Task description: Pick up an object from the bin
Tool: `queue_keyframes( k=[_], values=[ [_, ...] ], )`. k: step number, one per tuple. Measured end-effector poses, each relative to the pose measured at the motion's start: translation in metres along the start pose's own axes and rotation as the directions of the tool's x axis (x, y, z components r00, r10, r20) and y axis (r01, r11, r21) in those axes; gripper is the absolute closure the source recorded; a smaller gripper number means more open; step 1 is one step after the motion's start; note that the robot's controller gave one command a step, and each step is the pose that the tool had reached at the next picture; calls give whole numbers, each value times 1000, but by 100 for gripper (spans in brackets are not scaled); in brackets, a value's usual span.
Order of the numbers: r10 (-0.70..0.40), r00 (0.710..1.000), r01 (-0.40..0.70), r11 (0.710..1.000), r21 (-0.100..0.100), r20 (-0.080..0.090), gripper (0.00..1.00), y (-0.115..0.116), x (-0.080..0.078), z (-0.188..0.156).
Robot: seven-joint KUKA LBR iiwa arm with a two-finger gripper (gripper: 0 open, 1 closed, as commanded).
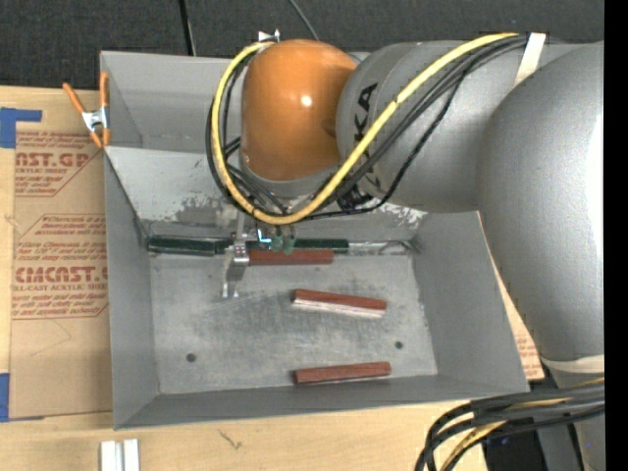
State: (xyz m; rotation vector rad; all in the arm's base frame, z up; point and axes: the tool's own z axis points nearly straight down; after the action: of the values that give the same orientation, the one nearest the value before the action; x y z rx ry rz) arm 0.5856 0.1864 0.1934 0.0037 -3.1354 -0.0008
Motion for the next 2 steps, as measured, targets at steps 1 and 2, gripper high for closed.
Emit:
queue_keyframes(
  k=[1, 2],
  values=[
    [2, 1000, -2, 1000, -1, 8, 0, -1, -2, -5],
    [57, 998, -57, 998, -2, 11, 0, -92, -3, 86]
  ],
)
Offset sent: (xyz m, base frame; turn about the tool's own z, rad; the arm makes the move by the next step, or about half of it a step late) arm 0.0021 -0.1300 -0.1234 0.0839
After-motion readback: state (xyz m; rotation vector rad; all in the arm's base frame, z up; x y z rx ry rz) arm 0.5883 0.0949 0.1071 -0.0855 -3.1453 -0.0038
